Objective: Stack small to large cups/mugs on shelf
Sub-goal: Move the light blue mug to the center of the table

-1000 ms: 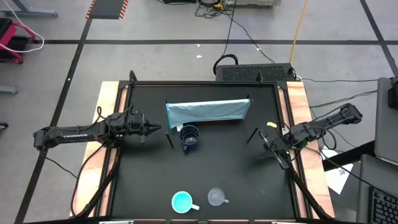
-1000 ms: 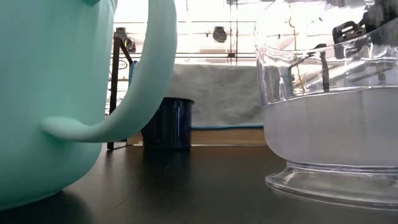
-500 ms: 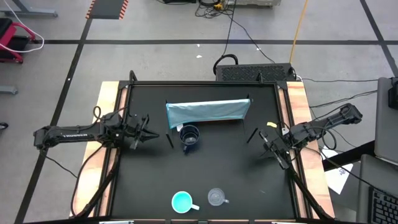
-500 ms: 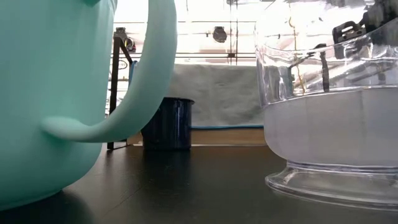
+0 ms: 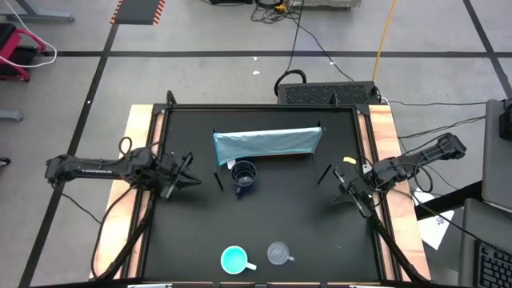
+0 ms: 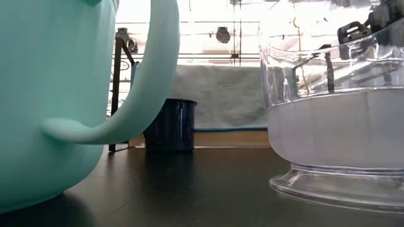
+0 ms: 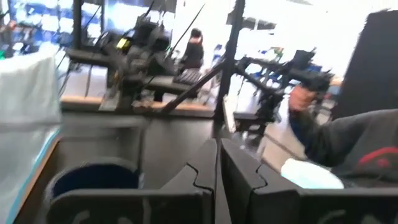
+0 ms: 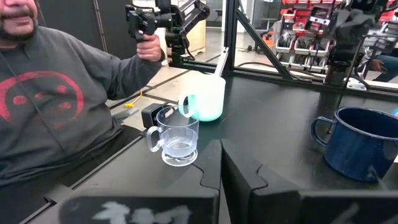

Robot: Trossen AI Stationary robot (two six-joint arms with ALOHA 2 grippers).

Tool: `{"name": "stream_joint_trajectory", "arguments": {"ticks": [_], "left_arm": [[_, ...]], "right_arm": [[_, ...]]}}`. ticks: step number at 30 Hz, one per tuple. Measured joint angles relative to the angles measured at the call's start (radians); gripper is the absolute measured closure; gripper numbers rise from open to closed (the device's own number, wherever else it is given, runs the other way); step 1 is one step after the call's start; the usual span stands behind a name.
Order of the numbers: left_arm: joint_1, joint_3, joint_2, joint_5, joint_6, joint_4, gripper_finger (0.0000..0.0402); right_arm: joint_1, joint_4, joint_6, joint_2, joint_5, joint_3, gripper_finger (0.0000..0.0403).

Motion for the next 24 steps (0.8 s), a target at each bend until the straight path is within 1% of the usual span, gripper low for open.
{"name": "stream_joint_trajectory", "arguments": {"ticks": [5, 10, 14, 17, 24], "left_arm": [[-0.067, 0.000, 0.000, 0.000, -0.007, 0.117, 0.0380], [-0.115, 0.000, 0.000, -0.001, 0.056, 0.122, 0.0380], [-0.117, 0.000, 0.000, -0.002, 0.053, 0.119, 0.0380], [-0.117, 0.033, 0.000, -0.002, 0.036, 0.053, 0.0380], [-0.138, 0.201, 0.039, -0.032, 0.073, -0.185, 0.0380]], "right_arm": [[0.000, 0.000, 0.000, 0.000, 0.000, 0.000, 0.0403], [0.000, 0.000, 0.000, 0.000, 0.000, 0.000, 0.0403], [0.000, 0.000, 0.000, 0.000, 0.000, 0.000, 0.0403], [0.000, -0.001, 0.000, 0.000, 0.000, 0.000, 0.0403], [0.000, 0.000, 0.000, 0.000, 0.000, -0.013, 0.0403]]}}
